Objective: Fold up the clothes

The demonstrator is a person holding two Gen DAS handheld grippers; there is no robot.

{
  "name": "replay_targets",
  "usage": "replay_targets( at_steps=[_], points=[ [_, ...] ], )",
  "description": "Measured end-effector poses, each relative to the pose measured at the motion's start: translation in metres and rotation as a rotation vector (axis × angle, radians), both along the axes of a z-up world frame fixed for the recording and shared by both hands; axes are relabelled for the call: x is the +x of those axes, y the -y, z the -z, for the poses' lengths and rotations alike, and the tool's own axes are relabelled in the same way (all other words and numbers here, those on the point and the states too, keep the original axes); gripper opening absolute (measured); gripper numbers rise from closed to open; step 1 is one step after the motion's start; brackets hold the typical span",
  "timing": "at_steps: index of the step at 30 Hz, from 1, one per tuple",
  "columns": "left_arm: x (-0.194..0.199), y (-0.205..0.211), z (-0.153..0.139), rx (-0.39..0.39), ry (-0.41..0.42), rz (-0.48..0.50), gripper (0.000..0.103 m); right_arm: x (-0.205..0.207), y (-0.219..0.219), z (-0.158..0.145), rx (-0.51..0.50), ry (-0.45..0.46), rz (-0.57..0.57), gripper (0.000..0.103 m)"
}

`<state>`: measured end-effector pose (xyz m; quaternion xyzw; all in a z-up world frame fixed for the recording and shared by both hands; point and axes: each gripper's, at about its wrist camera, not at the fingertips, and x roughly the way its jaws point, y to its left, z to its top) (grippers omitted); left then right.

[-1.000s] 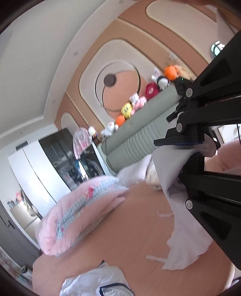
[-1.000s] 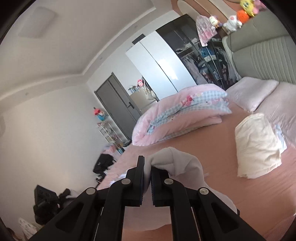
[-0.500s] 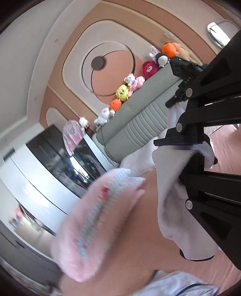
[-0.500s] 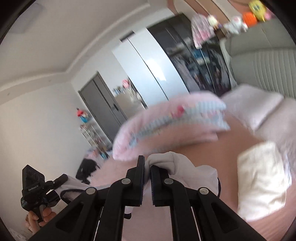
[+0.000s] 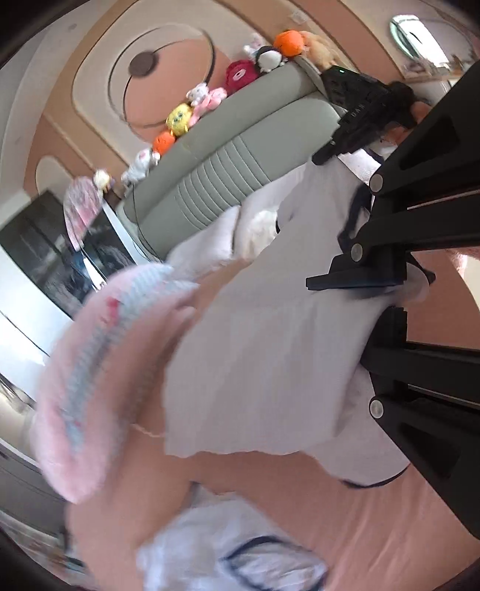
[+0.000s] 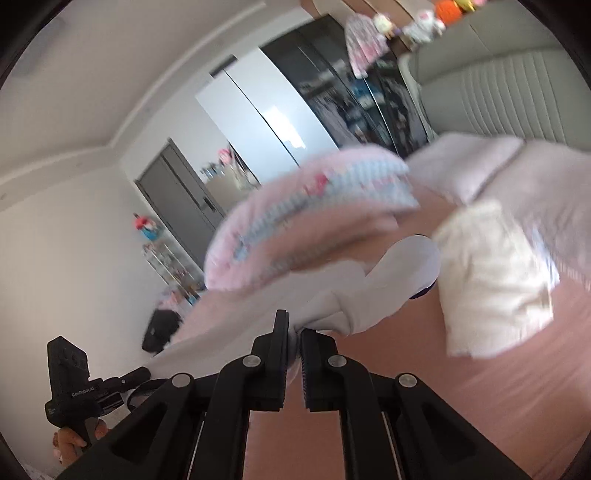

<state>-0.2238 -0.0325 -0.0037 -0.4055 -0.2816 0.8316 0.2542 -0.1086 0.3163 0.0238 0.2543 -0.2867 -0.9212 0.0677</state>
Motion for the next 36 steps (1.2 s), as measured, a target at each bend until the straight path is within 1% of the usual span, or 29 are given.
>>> replay_targets(
  at_steps=[2, 4, 5, 6, 8, 9, 12, 13, 14, 15, 16, 17, 18, 19, 20, 21, 24, 25, 26, 27, 28, 29, 31, 32, 33, 34, 36],
  points=[
    [-0.002, -0.004, 0.048, 0.017, 0.095, -0.024, 0.005, -0.014, 0.007, 0.074, 0.017, 0.136, 0.032, 0.005],
    [-0.004, -0.007, 0.097, 0.033, 0.189, -0.049, 0.005, -0.032, 0.012, 0.133, 0.035, 0.292, 0.018, 0.005],
    [-0.005, -0.009, 0.121, 0.042, 0.236, -0.061, 0.005, -0.039, 0.012, 0.158, 0.031, 0.359, 0.012, 0.005],
    [-0.006, -0.011, 0.145, 0.050, 0.284, -0.073, 0.006, -0.039, 0.010, 0.170, 0.003, 0.391, 0.009, 0.005],
    [-0.008, -0.015, 0.193, 0.067, 0.378, -0.098, 0.006, -0.038, 0.003, 0.180, -0.052, 0.408, 0.010, 0.005],
    [-0.006, -0.014, 0.203, 0.073, 0.396, -0.109, 0.007, -0.038, 0.000, 0.179, -0.059, 0.408, 0.006, 0.005],
    [0.009, -0.005, 0.200, 0.086, 0.381, -0.138, 0.009, -0.033, -0.004, 0.174, -0.082, 0.425, -0.011, 0.005],
    [0.017, -0.001, 0.196, 0.068, 0.361, -0.165, 0.011, -0.029, -0.004, 0.172, -0.102, 0.430, -0.018, 0.006],
    [0.027, 0.005, 0.189, 0.032, 0.331, -0.203, 0.013, -0.025, -0.005, 0.169, -0.127, 0.435, -0.026, 0.006],
    [0.037, 0.011, 0.184, 0.020, 0.300, -0.243, 0.014, -0.021, -0.003, 0.168, -0.150, 0.443, -0.038, 0.006],
    [0.045, 0.014, 0.183, 0.039, 0.291, -0.269, 0.020, -0.016, 0.002, 0.171, -0.169, 0.454, -0.056, 0.010],
    [0.051, 0.017, 0.185, 0.069, 0.298, -0.283, 0.031, -0.011, 0.007, 0.174, -0.189, 0.466, -0.074, 0.015],
    [0.055, 0.018, 0.189, 0.102, 0.314, -0.281, 0.038, -0.006, 0.013, 0.177, -0.208, 0.477, -0.092, 0.023],
    [0.057, 0.015, 0.194, 0.134, 0.327, -0.260, 0.044, -0.004, 0.019, 0.181, -0.218, 0.497, -0.115, 0.024],
    [0.057, 0.011, 0.196, 0.139, 0.323, -0.242, 0.045, -0.004, 0.028, 0.188, -0.213, 0.530, -0.146, 0.024],
    [0.056, 0.007, 0.196, 0.124, 0.310, -0.231, 0.045, -0.005, 0.037, 0.193, -0.199, 0.552, -0.171, 0.024],
    [0.049, -0.005, 0.193, 0.090, 0.256, -0.221, 0.045, -0.015, 0.053, 0.201, -0.121, 0.527, -0.171, 0.023],
    [0.044, -0.009, 0.193, 0.091, 0.250, -0.208, 0.045, -0.019, 0.052, 0.203, -0.118, 0.514, -0.154, 0.022],
    [0.038, -0.013, 0.193, 0.095, 0.253, -0.187, 0.042, -0.024, 0.051, 0.204, -0.125, 0.507, -0.136, 0.022],
    [0.032, -0.015, 0.191, 0.108, 0.249, -0.159, 0.039, -0.029, 0.048, 0.201, -0.146, 0.508, -0.124, 0.022],
    [0.026, -0.016, 0.185, 0.113, 0.235, -0.127, 0.026, -0.035, 0.045, 0.196, -0.164, 0.504, -0.119, 0.022],
    [0.021, -0.017, 0.178, 0.112, 0.216, -0.115, 0.023, -0.040, 0.042, 0.189, -0.172, 0.490, -0.114, 0.022],
    [0.013, -0.015, 0.167, 0.121, 0.184, -0.141, 0.023, -0.049, 0.036, 0.168, -0.157, 0.430, -0.103, 0.022],
    [0.010, -0.013, 0.165, 0.132, 0.179, -0.159, 0.025, -0.053, 0.034, 0.159, -0.149, 0.407, -0.097, 0.022],
    [0.008, -0.012, 0.163, 0.144, 0.175, -0.177, 0.025, -0.058, 0.032, 0.154, -0.139, 0.402, -0.091, 0.022],
    [0.006, -0.011, 0.164, 0.153, 0.187, -0.183, 0.025, -0.063, 0.030, 0.153, -0.131, 0.411, -0.086, 0.022],
    [0.005, -0.011, 0.172, 0.168, 0.244, -0.166, 0.026, -0.067, 0.028, 0.161, -0.131, 0.465, -0.091, 0.022]
  ],
)
